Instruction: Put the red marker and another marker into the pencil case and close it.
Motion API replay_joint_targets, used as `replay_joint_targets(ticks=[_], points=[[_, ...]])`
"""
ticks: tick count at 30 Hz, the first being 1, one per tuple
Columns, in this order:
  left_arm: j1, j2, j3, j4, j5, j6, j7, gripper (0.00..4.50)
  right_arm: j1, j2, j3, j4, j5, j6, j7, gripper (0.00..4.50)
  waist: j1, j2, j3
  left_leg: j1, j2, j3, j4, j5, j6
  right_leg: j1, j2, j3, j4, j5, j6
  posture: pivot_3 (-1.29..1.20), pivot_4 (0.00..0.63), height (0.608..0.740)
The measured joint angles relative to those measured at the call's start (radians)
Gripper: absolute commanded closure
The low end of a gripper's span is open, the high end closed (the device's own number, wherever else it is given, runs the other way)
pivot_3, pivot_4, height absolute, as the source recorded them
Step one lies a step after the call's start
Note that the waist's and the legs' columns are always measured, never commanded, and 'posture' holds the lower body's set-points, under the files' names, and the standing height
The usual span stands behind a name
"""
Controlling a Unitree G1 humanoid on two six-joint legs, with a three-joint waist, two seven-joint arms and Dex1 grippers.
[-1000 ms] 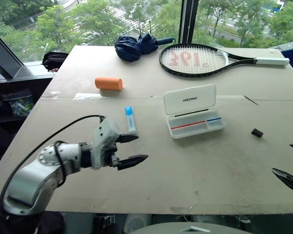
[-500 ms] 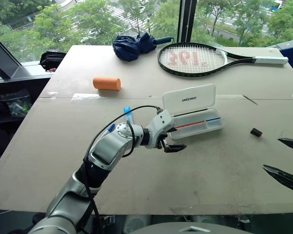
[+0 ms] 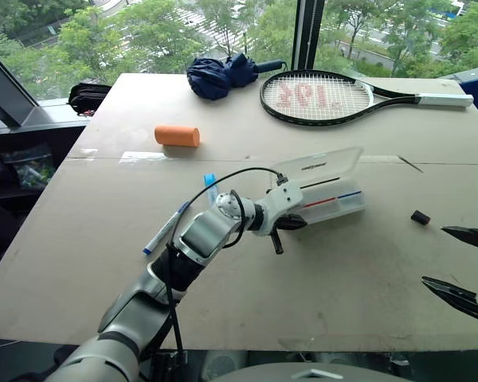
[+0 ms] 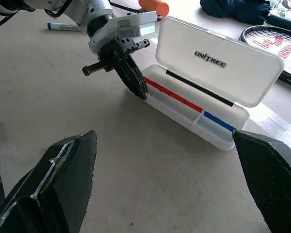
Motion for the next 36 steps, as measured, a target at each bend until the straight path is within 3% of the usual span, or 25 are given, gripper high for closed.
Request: replay_joint_targets(ticks=[2,9,16,31,36], points=[[-0.005,0.016,0.000,0.014,0.002,-0.036,-0.033,4.46,0.006,0.006,0.001,-0.004,-0.001,-0.003,-0.001,0.00,-0.001,0.000,0.000,0.000,0.000,0.000,0.000,0.000,0.000,0.000,0.000,0.000,0.000,0.000,0.000,0.00,0.150,0.730],[-0.008,0.255,0.033,0.078,-0.020,-0.280,-0.404,4.46,0.041,0.040,0.025,-0.022,-0.010,-0.010,-0.001,0.00,-0.016,0.003,0.002,0.001,0.002,0.000,-0.001,0.000,0.000,-0.001,0.002,0.000,0.001,0.000,-0.001,0.00,0.150,0.730],[0.086,0.352,0.114,0.048,-0.021,-0.379,-0.499,4.46,0.081,0.055,0.044,-0.053,-0.015,-0.020,0.003,0.00,-0.003,0.003,0.002,0.000,0.002,0.000,0.000,0.000,0.000,-0.001,0.000,0.000,0.000,0.000,0.000,0.00,0.150,0.730],[0.107,0.275,0.127,0.066,0.059,-0.516,-0.479,4.46,0.015,0.007,0.075,-0.021,-0.029,-0.033,0.021,0.00,-0.001,0.003,0.003,-0.001,0.001,-0.001,0.000,0.000,0.000,-0.001,0.001,-0.002,0.001,0.000,0.000,0.00,0.150,0.730],[0.118,0.281,0.149,0.066,0.052,-0.519,-0.487,2.26,0.012,0.006,0.082,-0.018,-0.029,-0.033,0.029,0.00,-0.002,0.003,0.003,-0.001,0.001,-0.001,0.000,0.000,0.000,-0.001,0.000,-0.002,0.001,0.000,0.000,0.00,0.150,0.730]])
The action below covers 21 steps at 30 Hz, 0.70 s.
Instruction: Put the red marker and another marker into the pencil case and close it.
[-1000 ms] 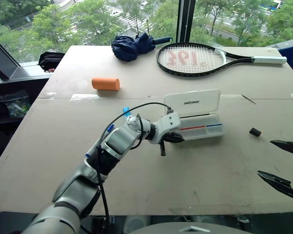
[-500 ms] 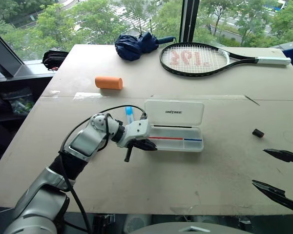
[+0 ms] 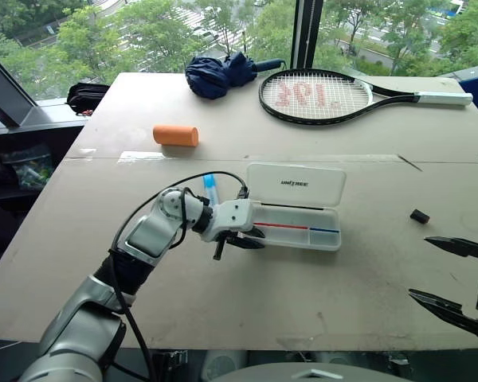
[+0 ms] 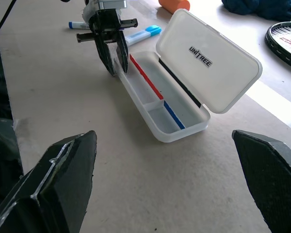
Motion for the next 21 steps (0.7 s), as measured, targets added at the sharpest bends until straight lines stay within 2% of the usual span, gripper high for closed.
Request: replay_joint_targets(ticks=[2,4,6,8,12,16,21], points=[[0.026,0.012,0.045,-0.046,-0.038,0.037,0.007,1.24,-0.008,-0.002,0.011,0.002,0.000,0.000,0.005,0.00,-0.002,0.000,0.000,0.000,0.000,0.000,0.000,0.000,0.000,0.000,0.000,0.000,0.000,0.000,0.000,0.00,0.150,0.730],[0.066,0.037,0.105,-0.121,-0.095,0.101,0.017,1.24,-0.029,-0.007,0.025,0.007,0.001,0.000,0.009,0.00,-0.005,0.000,0.001,0.000,0.002,0.000,0.000,0.000,0.000,0.000,0.000,0.000,0.000,0.000,0.000,0.00,0.150,0.730],[0.180,0.078,0.271,-0.279,-0.247,0.290,0.082,1.24,-0.078,-0.025,0.059,0.025,0.001,0.001,0.014,0.00,-0.018,0.000,0.002,0.001,0.003,0.001,0.000,0.000,0.000,0.000,-0.002,0.000,0.000,0.000,0.000,0.00,0.150,0.730],[0.264,0.099,0.418,-0.379,-0.336,0.429,0.168,1.24,-0.108,-0.035,0.091,0.037,0.001,0.002,0.017,0.00,-0.019,0.001,0.003,0.001,0.004,-0.001,0.000,0.000,0.000,0.000,-0.004,-0.001,0.000,0.000,0.000,0.00,0.150,0.730],[0.466,0.107,0.644,-0.526,-0.369,0.651,0.403,1.24,-0.191,-0.053,0.169,0.035,0.014,0.006,0.032,0.00,-0.020,0.002,0.004,0.001,0.003,-0.002,0.000,0.000,0.000,0.000,-0.004,0.000,0.001,0.000,0.000,0.00,0.150,0.730],[0.538,0.108,0.734,-0.537,-0.335,0.749,0.550,1.24,-0.270,-0.064,0.251,0.029,0.020,0.020,0.030,0.00,-0.008,0.000,0.005,0.001,0.002,-0.003,0.000,0.000,0.000,0.000,-0.002,-0.001,0.001,0.000,0.000,0.00,0.150,0.730],[0.554,0.127,0.727,-0.486,-0.262,0.776,0.658,1.24,-0.315,-0.064,0.335,0.012,0.019,0.026,0.020,0.00,0.004,0.000,0.005,0.000,0.000,-0.003,0.000,0.000,0.000,0.000,-0.004,-0.001,0.000,0.000,0.000,0.00,0.150,0.730]])
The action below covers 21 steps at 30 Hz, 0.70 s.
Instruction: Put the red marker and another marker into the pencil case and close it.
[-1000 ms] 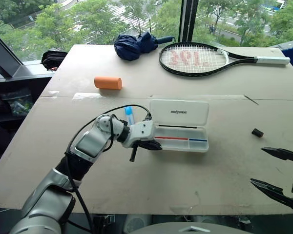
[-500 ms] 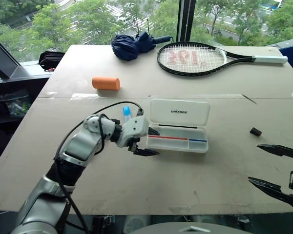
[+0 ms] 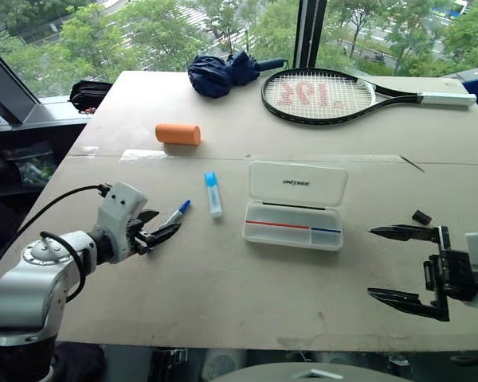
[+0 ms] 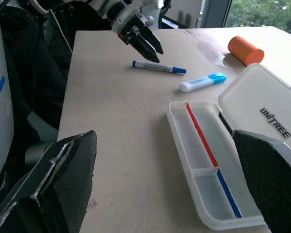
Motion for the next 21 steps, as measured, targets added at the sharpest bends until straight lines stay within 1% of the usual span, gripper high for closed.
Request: replay_joint_targets(ticks=[2,4,5,6,7,10,11,13,15,16,19,20,21], points=[[-0.008,0.000,-0.062,0.037,0.037,-0.009,0.033,1.24,-0.006,0.000,0.011,0.000,0.000,0.001,-0.007,0.00,-0.001,0.000,0.000,0.000,-0.001,0.001,0.000,0.000,0.000,0.000,-0.003,0.001,0.000,0.000,0.000,0.00,0.150,0.730],[-0.023,-0.011,-0.108,0.067,0.067,-0.045,0.057,1.77,0.001,0.000,0.012,0.000,-0.001,0.000,-0.008,0.00,-0.001,0.000,0.000,0.000,-0.001,0.000,0.000,0.000,0.000,0.000,-0.005,0.001,0.000,0.000,0.000,0.00,0.150,0.730],[-0.024,-0.013,-0.112,0.071,0.073,-0.052,0.061,2.09,0.003,0.000,0.012,0.000,-0.001,0.000,-0.008,0.00,0.000,0.001,-0.001,0.001,-0.001,0.000,0.000,0.000,0.000,0.000,-0.005,0.001,0.000,0.000,0.000,0.00,0.150,0.730],[-0.027,-0.025,-0.116,0.080,0.077,-0.067,0.072,2.56,0.017,0.000,0.011,-0.001,-0.001,-0.001,-0.008,0.00,0.000,0.002,-0.001,0.001,-0.001,0.000,0.000,0.000,0.000,0.000,-0.006,0.001,0.000,0.000,0.000,0.00,0.150,0.730],[-0.026,-0.033,-0.119,0.081,0.081,-0.073,0.077,2.90,0.027,0.000,0.011,-0.001,-0.002,-0.001,-0.008,0.00,0.000,0.002,-0.001,0.001,-0.001,0.000,0.000,0.000,0.000,0.000,-0.006,0.001,0.001,0.000,0.000,0.00,0.150,0.730],[-0.016,-0.034,-0.111,0.090,0.083,-0.113,0.069,4.38,0.055,0.000,0.003,-0.009,-0.001,-0.001,-0.014,0.00,-0.002,0.003,-0.002,0.001,0.000,0.001,0.000,0.000,0.000,0.000,-0.006,0.001,0.001,0.000,0.000,0.00,0.150,0.730],[-0.015,-0.034,-0.110,0.094,0.082,-0.121,0.063,4.45,0.055,0.000,0.000,-0.012,-0.001,-0.001,-0.017,0.00,-0.002,0.003,-0.002,0.001,0.000,0.001,0.000,0.000,0.000,0.000,-0.006,0.001,0.001,0.000,0.000,0.00,0.150,0.730],[-0.028,-0.028,-0.104,0.104,0.026,-0.139,-0.016,4.45,0.070,0.006,-0.020,-0.018,0.000,-0.004,-0.027,0.00,0.001,0.002,-0.001,-0.001,0.000,-0.001,0.000,0.000,0.000,0.000,-0.006,0.000,0.000,0.000,-0.001,0.00,0.150,0.730],[-0.100,0.027,-0.139,0.111,-0.042,-0.171,-0.168,4.45,0.110,0.025,-0.062,-0.018,-0.001,-0.008,-0.043,0.00,0.009,-0.002,0.000,-0.003,0.000,-0.002,0.000,0.000,-0.001,-0.001,-0.006,-0.002,0.000,0.000,-0.001,0.00,0.150,0.730],[-0.145,0.050,-0.161,0.113,-0.056,-0.174,-0.216,4.45,0.133,0.031,-0.080,-0.017,-0.002,-0.011,-0.049,0.00,0.013,-0.001,0.000,-0.003,-0.001,-0.002,0.001,0.000,-0.001,-0.001,-0.006,-0.002,0.000,-0.001,-0.002,0.00,0.150,0.730],[-0.329,0.117,-0.314,0.126,-0.052,-0.224,-0.381,4.45,0.219,0.057,-0.159,-0.001,-0.017,-0.030,-0.048,0.00,0.020,0.000,0.000,-0.002,-0.003,0.002,0.000,0.000,0.000,-0.001,-0.003,-0.001,-0.001,0.000,-0.001,0.00,0.150,0.730],[-0.356,0.124,-0.371,0.130,-0.036,-0.252,-0.429,4.45,0.238,0.060,-0.182,0.012,-0.023,-0.034,-0.048,0.00,0.016,0.001,0.000,-0.001,-0.003,0.005,0.000,0.000,0.000,0.000,-0.003,0.001,-0.001,0.000,0.000,0.00,0.150,0.730],[-0.393,0.109,-0.430,0.152,-0.016,-0.268,-0.453,4.45,0.256,0.067,-0.207,0.023,-0.024,-0.041,-0.047,0.00,0.012,0.001,0.000,0.000,-0.003,0.006,0.000,-0.001,0.001,0.000,-0.003,0.002,-0.001,0.000,0.000,0.00,0.150,0.730]])
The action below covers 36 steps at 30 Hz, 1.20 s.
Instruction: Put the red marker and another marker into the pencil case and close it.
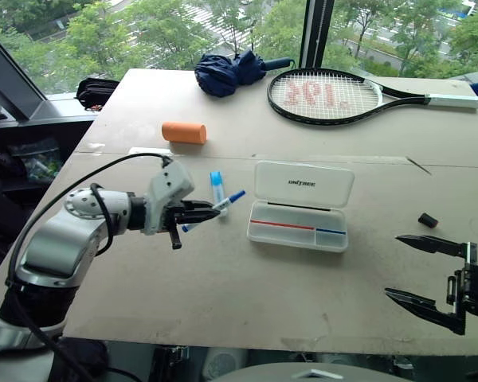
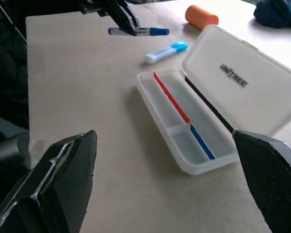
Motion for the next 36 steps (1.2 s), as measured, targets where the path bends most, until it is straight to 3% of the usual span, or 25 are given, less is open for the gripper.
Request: replay_joint_targets(ticks=[3,6,10,15,22,25,26,30,36], points=[[-0.174,-0.159,-0.178,0.109,0.081,-0.043,-0.008,4.45,0.043,0.011,-0.065,0.037,-0.005,-0.014,0.008,0.00,0.001,-0.003,0.002,-0.002,-0.001,-0.002,0.003,0.000,0.001,0.000,0.003,-0.001,0.000,0.000,0.001,0.00,0.150,0.730],[-0.300,-0.260,-0.304,0.210,0.163,-0.109,-0.023,4.45,0.058,0.011,-0.113,0.039,-0.004,-0.028,0.010,0.00,-0.011,-0.004,0.002,-0.002,-0.001,-0.002,0.003,0.000,0.001,0.000,0.005,-0.001,0.001,0.000,0.001,0.00,0.150,0.730],[-0.436,-0.364,-0.395,0.377,0.265,-0.225,-0.045,4.45,0.084,0.015,-0.140,0.033,-0.001,-0.027,0.008,0.00,-0.023,-0.004,0.002,0.000,0.000,-0.002,0.002,0.000,0.001,0.000,0.007,0.000,0.002,0.000,0.001,0.00,0.150,0.730],[-0.483,-0.404,-0.456,0.509,0.345,-0.371,-0.104,4.45,0.110,0.032,-0.142,0.006,-0.003,-0.028,-0.007,0.00,-0.026,-0.003,0.002,-0.002,0.002,-0.004,0.001,0.000,0.001,-0.002,0.009,-0.002,0.003,0.000,0.001,0.00,0.150,0.730],[-0.532,-0.429,-0.465,0.575,0.405,-0.429,-0.155,4.45,0.137,0.050,-0.142,-0.026,-0.005,-0.029,-0.025,0.00,-0.017,-0.003,0.002,-0.003,0.002,-0.004,0.002,0.000,0.001,-0.002,0.008,-0.002,0.002,0.000,0.001,0.00,0.150,0.730],[-0.532,-0.445,-0.466,0.577,0.419,-0.433,-0.159,3.06,0.145,0.057,-0.142,-0.042,-0.005,-0.029,-0.031,0.00,-0.016,-0.003,0.002,-0.006,0.002,-0.005,0.003,0.000,0.001,-0.005,0.008,-0.002,0.003,0.000,0.001,0.00,0.150,0.730],[-0.532,-0.447,-0.465,0.577,0.420,-0.433,-0.159,2.89,0.146,0.057,-0.142,-0.042,-0.005,-0.029,-0.031,0.00,-0.016,-0.003,0.002,-0.007,0.002,-0.005,0.003,0.000,0.001,-0.005,0.008,-0.002,0.003,0.000,0.001,0.00,0.150,0.730],[-0.501,-0.420,-0.410,0.467,0.375,-0.328,-0.171,0.95,0.162,0.060,-0.144,-0.045,-0.004,-0.029,-0.040,0.00,-0.021,-0.003,0.003,-0.008,0.002,-0.006,0.003,0.000,0.001,-0.007,0.008,-0.003,0.003,0.000,0.001,0.00,0.150,0.730],[-0.292,-0.320,-0.087,0.084,0.113,0.141,-0.083,0.95,0.136,0.053,-0.142,-0.052,0.008,-0.022,-0.053,0.00,-0.037,-0.001,0.002,-0.008,0.005,-0.007,0.003,0.000,0.000,-0.006,0.008,-0.004,0.005,0.000,0.001,0.00,0.150,0.730]])
